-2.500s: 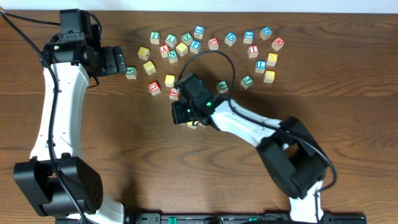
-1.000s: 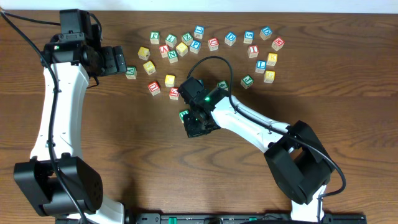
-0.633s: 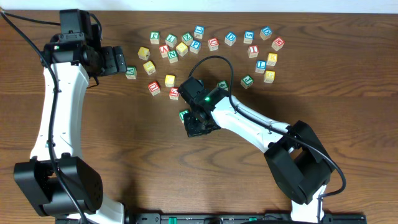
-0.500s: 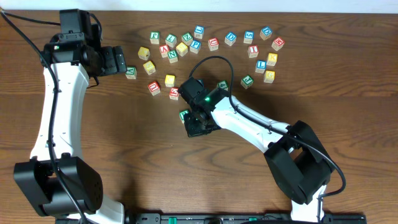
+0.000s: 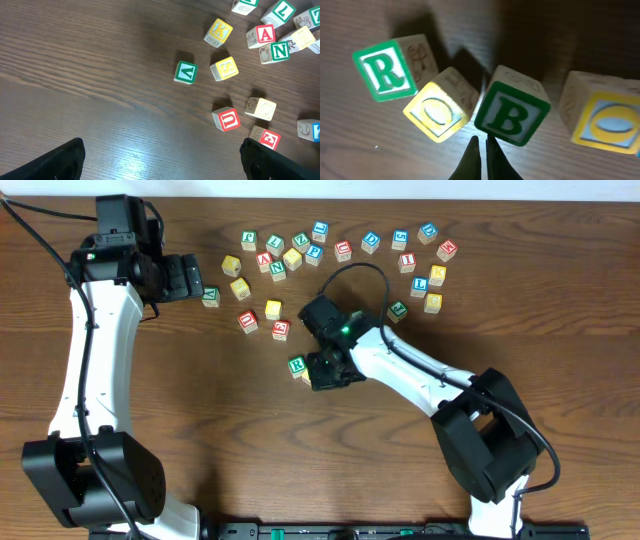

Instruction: Spell out ROBOT

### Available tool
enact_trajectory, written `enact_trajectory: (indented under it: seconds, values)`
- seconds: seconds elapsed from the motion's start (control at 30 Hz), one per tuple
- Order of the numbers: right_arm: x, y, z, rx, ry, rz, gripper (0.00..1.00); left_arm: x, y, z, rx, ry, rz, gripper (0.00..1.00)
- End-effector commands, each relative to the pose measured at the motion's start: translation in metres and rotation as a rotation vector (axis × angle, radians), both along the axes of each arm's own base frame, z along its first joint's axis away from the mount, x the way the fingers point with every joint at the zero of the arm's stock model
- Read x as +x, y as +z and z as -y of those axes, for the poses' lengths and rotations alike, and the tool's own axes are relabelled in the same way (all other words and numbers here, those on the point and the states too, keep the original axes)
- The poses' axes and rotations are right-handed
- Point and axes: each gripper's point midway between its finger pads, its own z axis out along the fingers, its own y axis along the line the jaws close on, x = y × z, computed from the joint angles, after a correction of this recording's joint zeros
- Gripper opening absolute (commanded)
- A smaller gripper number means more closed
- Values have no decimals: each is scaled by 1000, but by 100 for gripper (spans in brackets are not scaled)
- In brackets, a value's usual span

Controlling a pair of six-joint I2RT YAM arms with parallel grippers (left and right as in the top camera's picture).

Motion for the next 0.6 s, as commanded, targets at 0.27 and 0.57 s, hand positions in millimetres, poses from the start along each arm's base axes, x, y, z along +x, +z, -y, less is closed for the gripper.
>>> enact_trajectory:
  seconds: [0.27,0.57]
  values:
    - [7,-5,13,-36,-13,11,1,2,6,-3,19,-5,13,98]
    - [9,6,12,9,16,3,1,2,6,-3,19,-5,13,98]
